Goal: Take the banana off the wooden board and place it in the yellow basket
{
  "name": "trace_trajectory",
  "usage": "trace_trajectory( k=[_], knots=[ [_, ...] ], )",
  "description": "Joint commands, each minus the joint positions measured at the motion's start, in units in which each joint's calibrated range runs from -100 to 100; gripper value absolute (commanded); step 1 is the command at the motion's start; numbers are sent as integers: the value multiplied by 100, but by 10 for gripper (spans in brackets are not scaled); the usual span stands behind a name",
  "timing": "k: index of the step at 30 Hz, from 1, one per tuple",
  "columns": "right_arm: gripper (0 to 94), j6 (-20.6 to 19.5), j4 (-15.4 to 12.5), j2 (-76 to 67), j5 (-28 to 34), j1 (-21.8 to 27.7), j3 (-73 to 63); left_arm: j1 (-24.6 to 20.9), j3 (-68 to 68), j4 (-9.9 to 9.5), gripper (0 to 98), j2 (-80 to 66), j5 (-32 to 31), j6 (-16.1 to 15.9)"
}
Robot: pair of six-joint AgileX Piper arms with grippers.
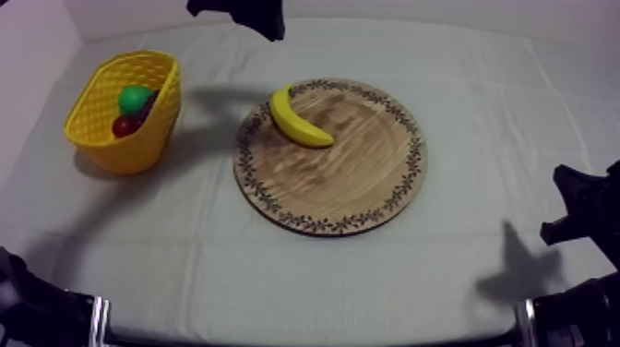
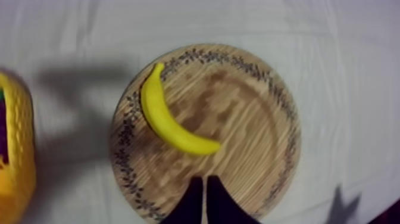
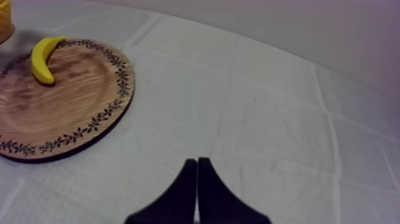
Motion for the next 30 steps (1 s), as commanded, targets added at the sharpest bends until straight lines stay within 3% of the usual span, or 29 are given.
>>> trace_trajectory(
  k=[1, 7, 15, 25, 30],
  knots=[
    [3, 0, -2, 0, -3, 1, 5, -11, -15, 12, 0, 8, 9, 1390],
    [3, 0, -2, 0, -3, 1, 5, 11, -40, 80, 6, 6, 163, 2480],
    [3, 0, -2, 0, -3, 1, 5, 5, -278, 158, 104, 110, 315, 2689],
    [3, 0, -2, 0, -3, 1, 5, -13, -277, 198, 616, 155, 353, 2674],
    [3, 0, -2, 0, -3, 1, 5, -23, -251, 208, 785, 179, 354, 2665]
  ],
)
